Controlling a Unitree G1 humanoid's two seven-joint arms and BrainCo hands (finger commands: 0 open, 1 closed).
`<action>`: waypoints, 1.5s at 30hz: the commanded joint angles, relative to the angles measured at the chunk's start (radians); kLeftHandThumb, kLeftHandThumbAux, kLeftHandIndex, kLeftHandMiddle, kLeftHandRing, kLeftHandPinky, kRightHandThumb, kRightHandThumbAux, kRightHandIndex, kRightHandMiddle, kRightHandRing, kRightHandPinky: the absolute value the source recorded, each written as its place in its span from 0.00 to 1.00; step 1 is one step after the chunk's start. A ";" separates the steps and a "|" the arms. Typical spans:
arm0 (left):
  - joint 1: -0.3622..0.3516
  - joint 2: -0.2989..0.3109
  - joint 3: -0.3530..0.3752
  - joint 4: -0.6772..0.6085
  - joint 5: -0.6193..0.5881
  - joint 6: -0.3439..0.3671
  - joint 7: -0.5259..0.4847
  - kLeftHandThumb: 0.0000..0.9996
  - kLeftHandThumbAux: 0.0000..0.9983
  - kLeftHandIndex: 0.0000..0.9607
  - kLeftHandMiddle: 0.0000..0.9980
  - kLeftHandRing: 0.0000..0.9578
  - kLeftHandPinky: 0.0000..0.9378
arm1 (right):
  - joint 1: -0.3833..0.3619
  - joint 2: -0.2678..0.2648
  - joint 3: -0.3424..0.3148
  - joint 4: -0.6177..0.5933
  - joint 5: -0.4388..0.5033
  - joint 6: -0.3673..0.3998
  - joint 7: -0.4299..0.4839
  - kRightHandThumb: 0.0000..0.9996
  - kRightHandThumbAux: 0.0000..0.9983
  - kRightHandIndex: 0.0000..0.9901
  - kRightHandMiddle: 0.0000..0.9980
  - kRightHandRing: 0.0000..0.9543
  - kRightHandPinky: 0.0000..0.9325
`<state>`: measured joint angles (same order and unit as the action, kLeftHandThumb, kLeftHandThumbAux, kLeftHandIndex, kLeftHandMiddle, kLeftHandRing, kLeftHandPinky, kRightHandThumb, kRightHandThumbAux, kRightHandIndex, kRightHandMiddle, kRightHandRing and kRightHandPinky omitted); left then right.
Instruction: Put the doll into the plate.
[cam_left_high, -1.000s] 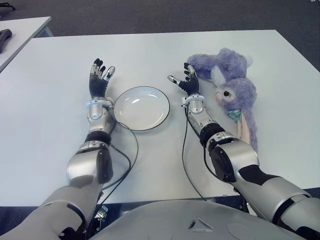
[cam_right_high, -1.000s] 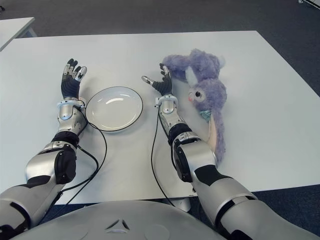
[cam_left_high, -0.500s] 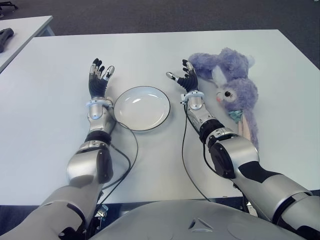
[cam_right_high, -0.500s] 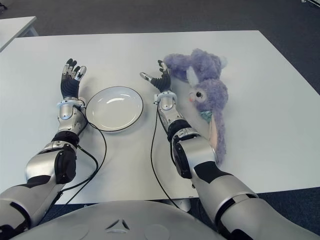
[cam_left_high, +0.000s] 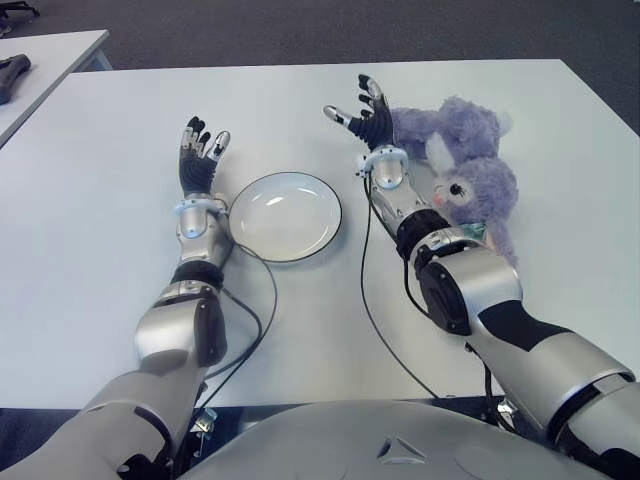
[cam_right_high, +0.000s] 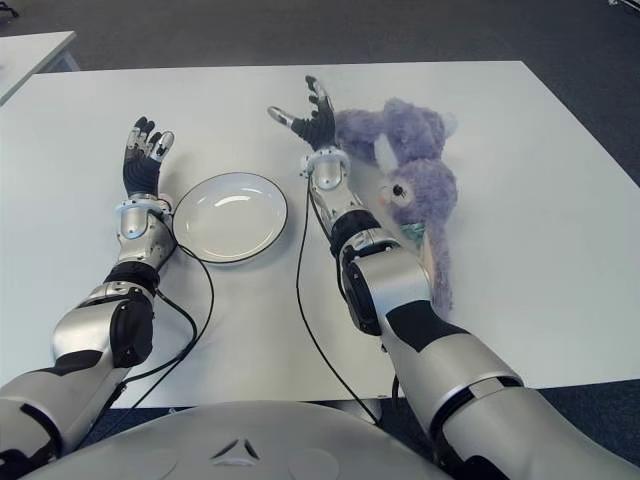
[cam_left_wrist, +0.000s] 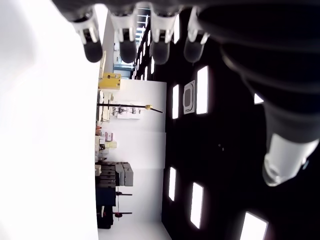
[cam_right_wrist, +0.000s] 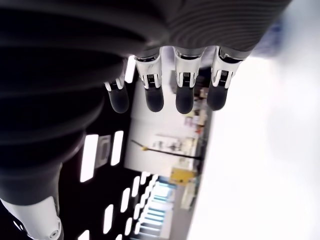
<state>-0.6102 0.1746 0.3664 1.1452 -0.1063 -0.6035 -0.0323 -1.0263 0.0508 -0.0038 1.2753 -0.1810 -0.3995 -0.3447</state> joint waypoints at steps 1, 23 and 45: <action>0.281 -0.119 0.011 0.166 -0.008 0.015 0.032 0.00 0.57 0.04 0.07 0.04 0.00 | -0.047 -0.018 -0.005 0.021 -0.001 -0.007 0.022 0.10 0.73 0.08 0.09 0.10 0.12; 0.275 -0.122 0.012 0.166 -0.009 0.029 0.042 0.00 0.58 0.05 0.07 0.04 0.00 | -0.078 -0.039 -0.016 0.000 0.013 -0.083 0.048 0.14 0.71 0.08 0.08 0.07 0.07; 0.271 -0.124 0.022 0.166 -0.019 0.038 0.035 0.00 0.58 0.05 0.08 0.04 0.00 | -0.180 -0.122 -0.040 -0.042 0.032 -0.109 0.105 0.17 0.72 0.05 0.07 0.06 0.08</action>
<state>-0.6137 0.1701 0.3693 1.1453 -0.1061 -0.5915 -0.0322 -1.1452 -0.0236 -0.0277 1.2491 -0.1605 -0.4793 -0.2710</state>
